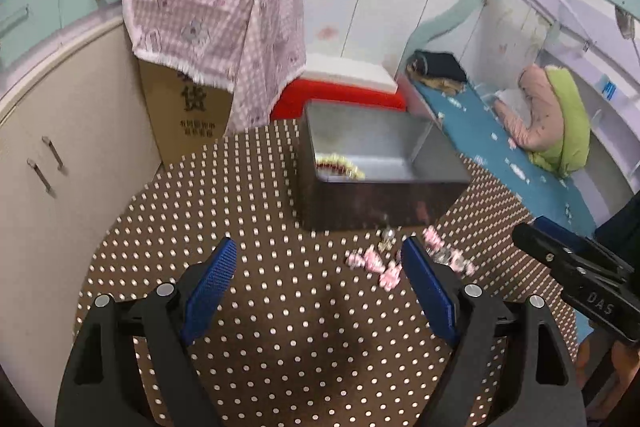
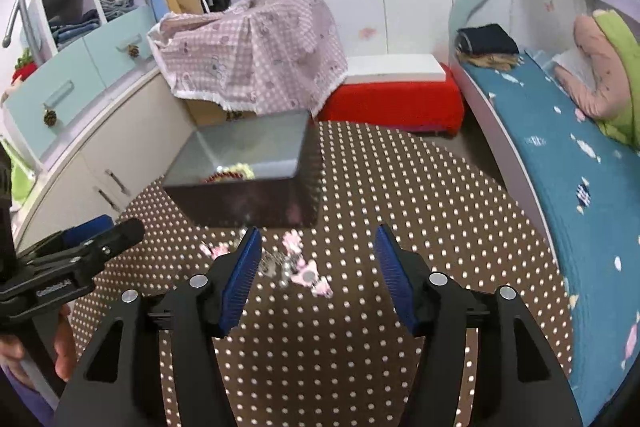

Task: Organize jewelry
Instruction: 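Release the red bracelet and pearl into the grey box, withdraw both tools, then move both tools toward the pink charms beside the box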

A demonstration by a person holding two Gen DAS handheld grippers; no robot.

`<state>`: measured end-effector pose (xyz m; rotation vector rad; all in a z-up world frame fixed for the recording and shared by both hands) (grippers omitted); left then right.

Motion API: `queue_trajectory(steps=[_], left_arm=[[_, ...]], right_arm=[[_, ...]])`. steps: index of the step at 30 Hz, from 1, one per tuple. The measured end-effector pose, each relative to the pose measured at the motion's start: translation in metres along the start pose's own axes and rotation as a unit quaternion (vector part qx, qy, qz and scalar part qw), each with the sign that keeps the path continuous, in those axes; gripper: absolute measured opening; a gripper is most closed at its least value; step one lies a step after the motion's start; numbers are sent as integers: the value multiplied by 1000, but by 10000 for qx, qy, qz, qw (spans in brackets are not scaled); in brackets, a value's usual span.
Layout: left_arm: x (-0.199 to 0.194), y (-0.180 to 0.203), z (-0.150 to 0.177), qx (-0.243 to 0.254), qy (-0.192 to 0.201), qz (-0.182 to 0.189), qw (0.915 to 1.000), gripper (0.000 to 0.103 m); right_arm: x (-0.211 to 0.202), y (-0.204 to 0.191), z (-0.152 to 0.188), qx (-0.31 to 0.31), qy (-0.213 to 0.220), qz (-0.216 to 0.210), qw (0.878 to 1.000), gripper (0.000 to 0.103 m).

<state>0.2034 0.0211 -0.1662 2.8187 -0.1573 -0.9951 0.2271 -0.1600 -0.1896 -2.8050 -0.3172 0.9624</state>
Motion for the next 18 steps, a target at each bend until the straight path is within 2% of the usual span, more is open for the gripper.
queue_trajectory(steps=[8, 18], left_arm=[[34, 18, 20, 216, -313, -84, 9992, 81], [58, 17, 20, 274, -456, -172, 9984, 80]], right_arm=[[22, 6, 19, 22, -271, -6, 9996, 58], [45, 13, 30, 79, -446, -32, 9990, 58]])
Point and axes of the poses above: each gripper's, at about its wrist camera, not at the fingertips, and x roughly the way its jaws point, y to its right, z to its underside, the point moved 4 cm from there along x, roughly the way its jaws point, and after that the axes turned 9 degrees about y, right-handed, at the moved point
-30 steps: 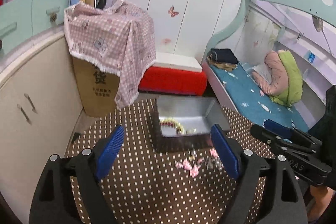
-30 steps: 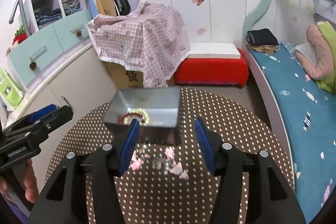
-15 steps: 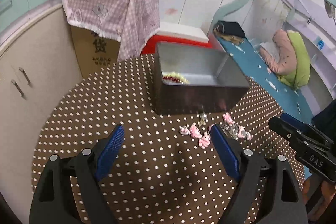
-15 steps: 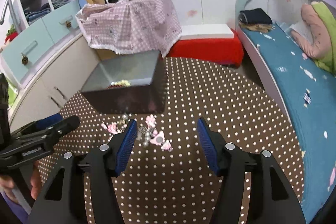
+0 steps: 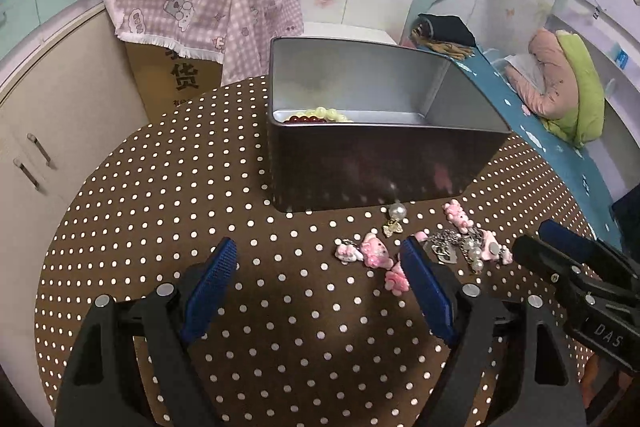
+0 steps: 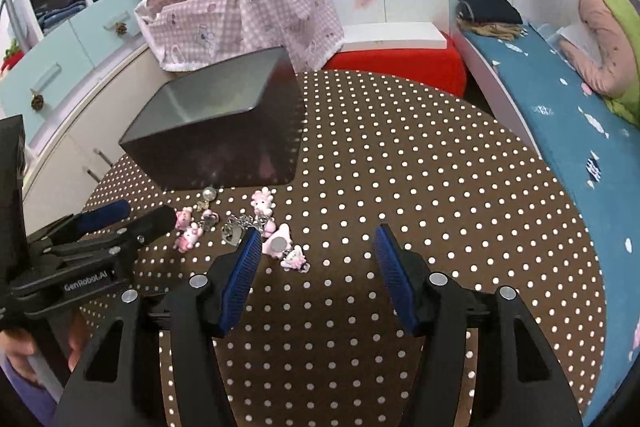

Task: Organize jewelry
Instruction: 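Move both tools toward the pink charms beside the box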

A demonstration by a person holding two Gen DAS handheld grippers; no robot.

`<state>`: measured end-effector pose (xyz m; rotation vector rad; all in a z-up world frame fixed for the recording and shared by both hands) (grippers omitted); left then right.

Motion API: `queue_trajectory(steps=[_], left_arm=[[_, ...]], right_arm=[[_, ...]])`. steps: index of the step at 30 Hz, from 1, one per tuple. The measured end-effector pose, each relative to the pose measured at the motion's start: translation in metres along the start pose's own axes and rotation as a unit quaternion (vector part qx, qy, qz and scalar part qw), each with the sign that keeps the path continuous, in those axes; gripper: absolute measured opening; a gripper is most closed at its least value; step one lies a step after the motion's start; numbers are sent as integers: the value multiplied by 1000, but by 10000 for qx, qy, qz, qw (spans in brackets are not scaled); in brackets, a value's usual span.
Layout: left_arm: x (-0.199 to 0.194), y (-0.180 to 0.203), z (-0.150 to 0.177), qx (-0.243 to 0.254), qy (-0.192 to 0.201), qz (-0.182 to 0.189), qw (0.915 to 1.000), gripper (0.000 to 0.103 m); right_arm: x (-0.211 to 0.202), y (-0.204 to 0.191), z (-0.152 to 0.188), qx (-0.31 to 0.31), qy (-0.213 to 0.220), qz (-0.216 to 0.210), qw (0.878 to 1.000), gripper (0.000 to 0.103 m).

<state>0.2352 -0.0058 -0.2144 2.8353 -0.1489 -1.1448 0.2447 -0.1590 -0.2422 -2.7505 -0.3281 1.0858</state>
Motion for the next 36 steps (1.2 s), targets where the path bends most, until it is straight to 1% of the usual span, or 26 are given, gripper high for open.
queue_trajectory(steps=[2, 4, 8, 10, 11, 13, 15, 20, 21, 23, 30, 32, 35, 36], left_arm=[[3, -1, 0, 30, -17, -43, 10000, 79], [6, -1, 1, 123, -69, -74, 9999, 67], [5, 2, 2, 234, -38, -21, 9997, 60], [4, 4, 4, 255, -26, 57, 9997, 51], [4, 6, 4, 272, -20, 83, 9996, 49], [3, 8, 4, 294, -7, 269, 9992, 32], [2, 11, 5, 277, -15, 454, 9986, 20], [1, 12, 4, 327, -31, 477, 9983, 15], [-1, 10, 3, 296, -14, 478, 9984, 0], [-3, 4, 2, 202, -55, 509, 9985, 0], [-19, -20, 0, 16, 46, 534, 9986, 0], [-21, -24, 0, -66, 8, 702, 9975, 0], [-17, -24, -2, -506, -105, 1114, 9924, 0], [-15, -22, -2, -552, -145, 1165, 9916, 2]], right_arm=[[3, 0, 0, -8, -20, -10, 10000, 58], [5, -1, 1, -21, -38, -23, 10000, 58], [7, -4, 2, -57, -43, -33, 10000, 58], [7, -5, 1, -73, -40, -27, 10000, 58], [7, -5, 1, -77, -40, -24, 10000, 58], [6, -5, 1, -77, -32, -21, 10000, 61], [6, -8, 1, -103, -32, -17, 9999, 62], [7, -13, 6, -285, -76, 28, 9996, 62], [9, -16, 6, -331, -89, 35, 9994, 62], [11, -22, 8, -456, -119, 70, 9989, 62], [12, -40, 5, -693, -94, 88, 9975, 61], [13, -47, 4, -774, -93, 55, 9969, 61], [13, -52, 4, -819, -81, 85, 9966, 61], [12, -52, 4, -802, -85, 69, 9967, 61]])
Point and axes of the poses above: each gripper's, at about its wrist camera, not at the fingertips, and x roughly the way its jaws point, y to its right, z to its underside, the point moved 4 cm from there along x, roughly the way its jaws point, and after that the axes turned 9 degrees about y, right-handed, at the moved point
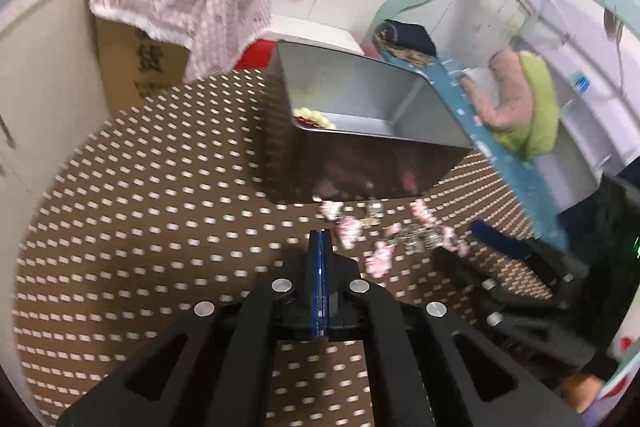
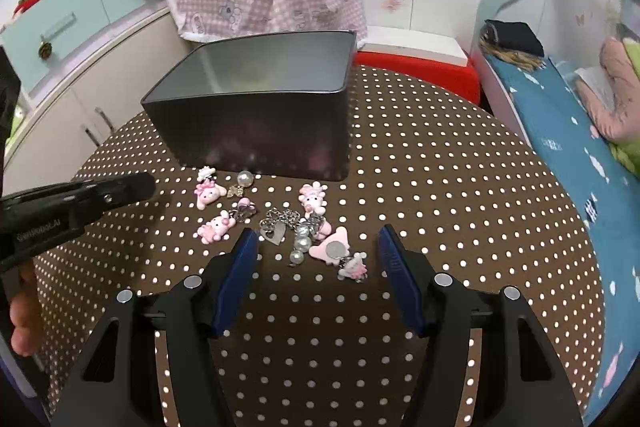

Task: Organize jewelry
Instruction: 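Move both tools toward the pink charms beside the box, then grasp a pink charm with the right tool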

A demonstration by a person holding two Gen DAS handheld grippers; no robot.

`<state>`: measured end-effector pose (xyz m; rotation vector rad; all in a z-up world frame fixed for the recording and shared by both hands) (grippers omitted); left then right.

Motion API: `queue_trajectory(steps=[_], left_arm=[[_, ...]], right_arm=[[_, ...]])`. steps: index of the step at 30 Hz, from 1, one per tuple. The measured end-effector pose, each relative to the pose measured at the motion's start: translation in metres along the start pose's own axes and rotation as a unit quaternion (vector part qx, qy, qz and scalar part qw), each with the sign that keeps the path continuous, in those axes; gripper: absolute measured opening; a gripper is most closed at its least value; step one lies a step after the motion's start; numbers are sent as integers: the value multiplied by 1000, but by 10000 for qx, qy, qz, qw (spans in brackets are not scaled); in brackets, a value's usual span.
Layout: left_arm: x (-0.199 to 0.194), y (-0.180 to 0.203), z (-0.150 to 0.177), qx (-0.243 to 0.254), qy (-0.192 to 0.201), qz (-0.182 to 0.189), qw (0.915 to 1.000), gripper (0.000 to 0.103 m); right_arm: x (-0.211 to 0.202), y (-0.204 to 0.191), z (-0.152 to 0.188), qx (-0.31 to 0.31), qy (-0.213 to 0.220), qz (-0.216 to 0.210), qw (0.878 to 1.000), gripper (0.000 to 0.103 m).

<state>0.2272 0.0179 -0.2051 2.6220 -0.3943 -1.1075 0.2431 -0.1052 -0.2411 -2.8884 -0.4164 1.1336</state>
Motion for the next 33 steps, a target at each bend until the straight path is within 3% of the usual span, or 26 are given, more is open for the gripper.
queue_trajectory(steps=[3, 7, 16, 17, 18, 20, 23, 33], left_arm=[[10, 12, -1, 176, -54, -35, 9998, 23], [20, 22, -7, 324, -8, -181, 9993, 35], [38, 25, -7, 580, -190, -671, 9959, 34], [39, 26, -7, 631, -218, -741, 9950, 33], [39, 26, -6, 728, -209, -820, 9937, 21], [39, 25, -7, 748, -208, -749, 9942, 21], [31, 21, -4, 723, -190, -699, 9947, 12], [4, -2, 12, 443, -146, -449, 9979, 11]], right_arm=[[-1, 3, 2, 43, -6, 30, 10000, 61], [-3, 12, 7, 111, -40, 33, 9999, 61], [-2, 19, 11, 187, -56, -144, 9997, 61], [-2, 19, 11, 186, -58, -156, 9997, 61], [-2, 19, 12, 187, -56, -157, 9997, 61], [-2, 19, 12, 176, -65, -161, 9997, 62], [-3, 17, 13, 133, -63, -115, 9998, 61], [-8, 10, 21, 78, -61, 17, 9999, 61]])
Point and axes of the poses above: each gripper's, at about its wrist camera, not at the fingertips, and x roughly the way its jaws point, y to its right, z to its underside, the point moved 4 cm from there along x, roughly the way its jaws point, and after that the axes turned 9 degrees about y, right-handed, at the moved point
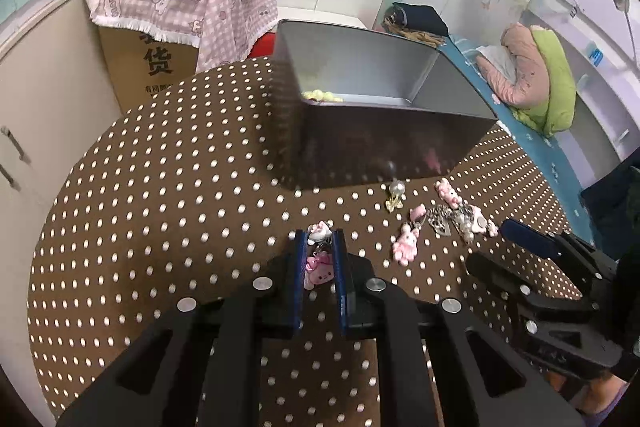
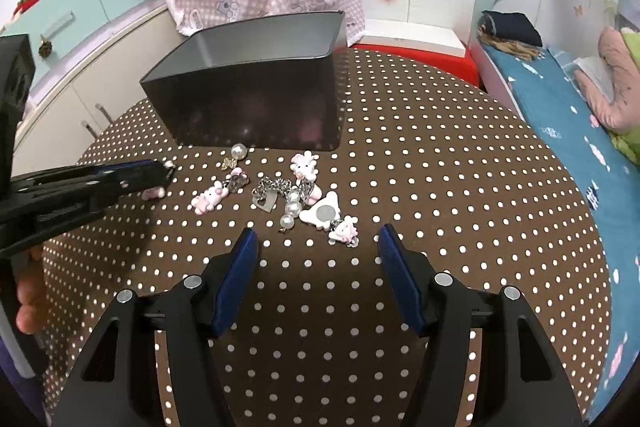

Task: Organize jewelry
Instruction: 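Grasp a pink charm with the right tool, then lower the pink charm into the grey box with the right tool and open it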

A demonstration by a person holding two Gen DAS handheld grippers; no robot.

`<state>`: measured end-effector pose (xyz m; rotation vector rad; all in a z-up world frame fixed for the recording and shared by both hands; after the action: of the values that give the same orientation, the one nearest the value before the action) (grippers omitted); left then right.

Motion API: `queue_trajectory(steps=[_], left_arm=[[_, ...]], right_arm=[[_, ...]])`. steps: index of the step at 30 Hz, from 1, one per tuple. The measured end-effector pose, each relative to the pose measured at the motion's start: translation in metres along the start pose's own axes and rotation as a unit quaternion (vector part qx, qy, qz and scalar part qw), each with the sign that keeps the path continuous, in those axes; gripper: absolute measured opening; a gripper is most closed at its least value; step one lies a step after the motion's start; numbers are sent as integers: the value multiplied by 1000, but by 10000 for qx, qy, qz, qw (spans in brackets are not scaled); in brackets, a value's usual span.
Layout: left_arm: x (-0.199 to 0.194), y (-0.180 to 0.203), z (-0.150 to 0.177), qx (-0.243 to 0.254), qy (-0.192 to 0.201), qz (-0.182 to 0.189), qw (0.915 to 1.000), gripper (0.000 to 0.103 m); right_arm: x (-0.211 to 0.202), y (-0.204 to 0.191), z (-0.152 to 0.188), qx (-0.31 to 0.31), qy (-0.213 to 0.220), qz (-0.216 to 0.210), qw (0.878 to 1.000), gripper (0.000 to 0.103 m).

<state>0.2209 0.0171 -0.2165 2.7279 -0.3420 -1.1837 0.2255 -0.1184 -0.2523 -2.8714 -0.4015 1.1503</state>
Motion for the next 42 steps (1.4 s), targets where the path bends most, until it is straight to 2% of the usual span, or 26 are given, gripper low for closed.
queue_trajectory(steps=[9, 14, 18, 21, 22, 25, 29, 33, 38, 42], left_arm=[[-8, 1, 5, -12, 19, 165, 9999, 11], [-12, 2, 5, -1, 48, 233, 9997, 11], [-13, 4, 4, 3, 51, 288, 9996, 11], [-13, 7, 1, 8, 43, 358, 9994, 11], [-13, 9, 1, 21, 50, 369, 9993, 11], [-15, 14, -3, 61, 77, 442, 9990, 11], [-20, 21, -8, 93, 132, 580, 9982, 11], [-30, 27, -18, 114, 217, 813, 9964, 11], [-47, 36, -42, 138, 440, 1102, 9928, 11], [-57, 41, -73, 181, 644, 1170, 9909, 11]], right_arm=[[-4, 5, -5, -66, 1, 174, 9998, 55], [-7, 20, -6, -169, -44, 402, 9990, 51], [1, 21, -7, -271, -85, 292, 9992, 47], [7, 13, -11, -413, -38, 144, 9990, 39], [8, 11, -12, -420, -34, 97, 9991, 31], [11, 6, -15, -426, -78, -40, 9991, 17], [9, 5, -16, -351, -101, -75, 9993, 16], [-8, 7, -22, -241, 69, -112, 9996, 16], [-33, 3, -52, -207, 429, -220, 9986, 16], [-41, -1, -83, -156, 678, -339, 9970, 16]])
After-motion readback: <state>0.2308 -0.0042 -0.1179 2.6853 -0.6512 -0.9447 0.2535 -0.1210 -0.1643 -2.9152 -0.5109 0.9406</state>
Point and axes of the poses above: each gripper's, at about its wrist camera, not at the fingertips, and x roughly the way its jaws point, y to its right, z to its underside, the point moved 4 cm from there along x, roughly the way its jaws point, and after that the axes turned 9 degrees about y, right-handed, at the moved point
